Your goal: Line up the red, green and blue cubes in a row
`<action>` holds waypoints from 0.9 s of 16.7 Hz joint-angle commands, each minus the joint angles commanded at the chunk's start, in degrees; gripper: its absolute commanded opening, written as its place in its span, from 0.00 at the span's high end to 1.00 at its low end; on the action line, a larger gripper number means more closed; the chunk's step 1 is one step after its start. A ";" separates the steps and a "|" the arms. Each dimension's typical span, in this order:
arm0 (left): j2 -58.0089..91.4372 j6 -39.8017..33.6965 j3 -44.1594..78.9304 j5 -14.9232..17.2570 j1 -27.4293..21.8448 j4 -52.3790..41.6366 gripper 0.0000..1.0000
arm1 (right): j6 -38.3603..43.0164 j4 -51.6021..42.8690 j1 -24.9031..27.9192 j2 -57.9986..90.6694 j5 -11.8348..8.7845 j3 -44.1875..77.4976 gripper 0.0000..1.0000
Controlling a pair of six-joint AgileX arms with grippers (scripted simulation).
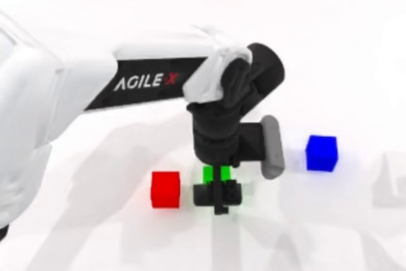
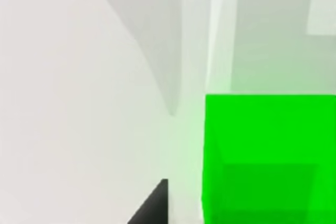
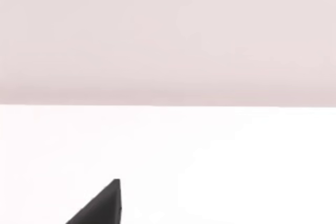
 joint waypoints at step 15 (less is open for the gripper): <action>-2.17 0.00 6.58 -0.01 0.80 -9.33 0.00 | 0.00 0.00 0.00 0.00 0.00 0.00 0.00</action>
